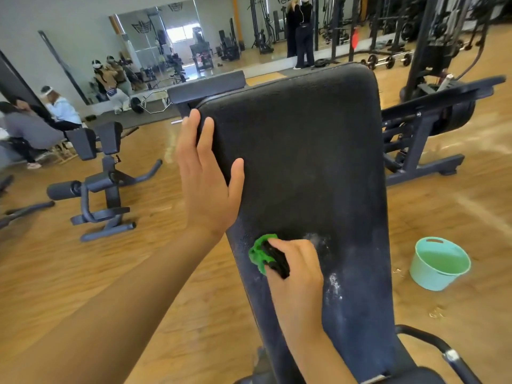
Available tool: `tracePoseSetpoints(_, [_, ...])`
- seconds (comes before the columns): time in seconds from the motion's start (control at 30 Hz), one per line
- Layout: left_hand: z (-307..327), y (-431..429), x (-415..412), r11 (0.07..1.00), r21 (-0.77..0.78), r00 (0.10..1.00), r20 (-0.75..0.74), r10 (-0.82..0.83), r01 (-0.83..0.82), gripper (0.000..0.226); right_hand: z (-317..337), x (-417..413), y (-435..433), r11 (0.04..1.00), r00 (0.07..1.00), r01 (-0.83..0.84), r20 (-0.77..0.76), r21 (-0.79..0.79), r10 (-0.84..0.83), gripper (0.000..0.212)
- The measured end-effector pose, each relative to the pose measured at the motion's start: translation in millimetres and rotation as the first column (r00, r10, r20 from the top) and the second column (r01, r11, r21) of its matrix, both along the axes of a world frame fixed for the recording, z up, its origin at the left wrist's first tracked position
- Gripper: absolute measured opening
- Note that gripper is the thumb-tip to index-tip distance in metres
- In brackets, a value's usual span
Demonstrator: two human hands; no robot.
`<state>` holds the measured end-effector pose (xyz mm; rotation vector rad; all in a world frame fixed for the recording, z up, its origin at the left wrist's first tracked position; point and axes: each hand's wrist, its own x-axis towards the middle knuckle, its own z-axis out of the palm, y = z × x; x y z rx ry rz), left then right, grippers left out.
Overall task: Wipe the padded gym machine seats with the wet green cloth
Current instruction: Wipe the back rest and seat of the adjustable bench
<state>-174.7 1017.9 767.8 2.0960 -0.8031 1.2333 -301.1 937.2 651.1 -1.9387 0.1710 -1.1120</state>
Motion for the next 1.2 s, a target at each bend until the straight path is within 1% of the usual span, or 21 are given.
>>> tracePoseSetpoints(0.1, [-1.2,-0.5,0.3,1.000,-0.011,1.000,0.010,-0.014,0.014,0.060,16.6,3.8,-19.1,0.987,0.994,0.106,0.010,0.124,-0.108,0.041])
tracePoseSetpoints(0.2, [-1.1,-0.7,-0.1,0.999,-0.035,1.000,0.008,-0.016,0.016,0.059,28.6,12.7,-10.0,0.982,0.993,0.108,0.029,0.157,-0.114,0.040])
tracePoseSetpoints(0.3, [-0.3,-1.2,-0.3,0.998,-0.059,1.000,0.005,-0.023,0.023,0.060,23.7,16.5,12.7,0.996,1.000,0.020,0.010,0.088,-0.021,0.043])
tracePoseSetpoints(0.4, [-1.1,-1.1,0.8,0.998,-0.056,1.000,0.011,-0.024,0.024,0.060,6.4,11.2,25.1,0.994,0.998,-0.069,-0.011,-0.084,0.068,0.045])
tracePoseSetpoints(0.43, [-1.7,-1.1,1.3,0.998,-0.057,1.000,0.011,-0.025,0.025,0.060,3.2,9.1,24.7,0.990,0.997,-0.083,-0.015,-0.115,0.082,0.044])
tracePoseSetpoints(0.53, [-2.5,-1.0,1.0,0.998,-0.061,1.000,0.007,-0.017,0.017,0.059,7.8,7.7,12.4,0.991,0.998,-0.063,0.015,-0.117,0.066,0.038])
tracePoseSetpoints(0.63, [-1.7,-1.5,-0.7,0.998,-0.069,1.000,0.004,-0.012,0.013,0.059,27.0,15.5,-11.2,0.997,0.995,0.058,0.080,-0.042,-0.054,0.037])
tracePoseSetpoints(0.7, [-1.5,-1.9,-2.8,0.997,-0.078,1.000,-0.005,-0.023,0.022,0.059,39.9,22.3,-24.2,0.992,0.987,0.126,0.096,0.009,-0.127,0.038])
tracePoseSetpoints(0.77, [-2.1,-2.3,-3.9,0.996,-0.087,0.999,-0.017,-0.032,0.031,0.058,43.7,26.3,-25.4,0.986,0.982,0.163,0.097,0.021,-0.164,0.039])
tracePoseSetpoints(0.87, [-2.0,-2.8,-4.9,0.995,-0.096,0.999,-0.031,-0.039,0.036,0.057,29.0,22.7,-7.6,0.992,0.990,0.118,0.079,-0.045,-0.114,0.040])
tracePoseSetpoints(0.97, [-2.5,-1.9,-4.9,0.995,-0.095,0.999,-0.031,-0.043,0.040,0.057,-0.2,8.8,14.7,0.983,1.000,0.009,0.017,-0.183,-0.006,0.031])
tracePoseSetpoints(1.03, [-2.9,-1.9,-4.5,0.994,-0.096,0.999,-0.023,-0.046,0.044,0.057,-11.4,0.9,17.7,0.976,0.999,-0.033,-0.029,-0.217,0.027,0.030])
tracePoseSetpoints(1.13, [-3.8,-1.5,-4.0,0.994,-0.099,0.998,-0.027,-0.051,0.048,0.056,-7.8,3.1,6.9,0.976,1.000,-0.006,-0.017,-0.216,0.003,0.037])
tracePoseSetpoints(1.2, [-4.3,-1.2,-4.0,0.994,-0.097,0.998,-0.030,-0.056,0.053,0.056,5.9,8.9,-3.9,0.981,0.998,0.065,0.011,-0.181,-0.064,0.037])
